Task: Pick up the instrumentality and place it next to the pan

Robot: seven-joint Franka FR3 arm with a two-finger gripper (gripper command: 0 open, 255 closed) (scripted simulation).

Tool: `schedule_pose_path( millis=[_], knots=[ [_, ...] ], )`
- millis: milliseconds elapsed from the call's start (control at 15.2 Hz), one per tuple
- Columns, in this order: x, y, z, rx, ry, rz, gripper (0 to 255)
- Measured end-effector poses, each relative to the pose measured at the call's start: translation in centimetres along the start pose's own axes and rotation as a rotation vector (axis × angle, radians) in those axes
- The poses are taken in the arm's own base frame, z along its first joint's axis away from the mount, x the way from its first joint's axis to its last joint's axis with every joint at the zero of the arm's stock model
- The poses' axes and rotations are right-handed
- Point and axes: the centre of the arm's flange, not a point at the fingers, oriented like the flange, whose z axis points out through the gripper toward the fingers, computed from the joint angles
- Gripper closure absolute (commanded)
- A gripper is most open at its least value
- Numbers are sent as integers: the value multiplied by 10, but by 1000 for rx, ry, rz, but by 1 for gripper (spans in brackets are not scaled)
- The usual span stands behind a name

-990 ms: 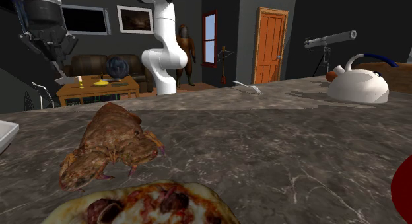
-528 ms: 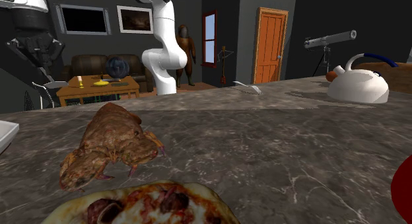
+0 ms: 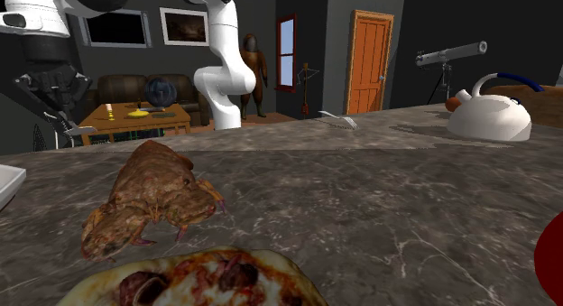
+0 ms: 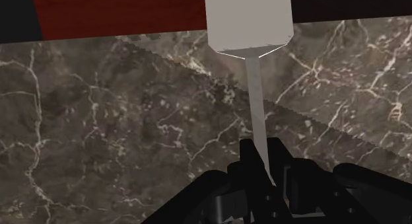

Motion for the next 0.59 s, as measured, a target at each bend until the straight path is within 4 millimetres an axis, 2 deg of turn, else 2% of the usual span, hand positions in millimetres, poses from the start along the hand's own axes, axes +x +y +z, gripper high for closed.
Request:
schedule_pose_path(
  millis=[594],
  knots=[
    [-3, -1, 47, 0, 0, 0, 255]
  ],
)
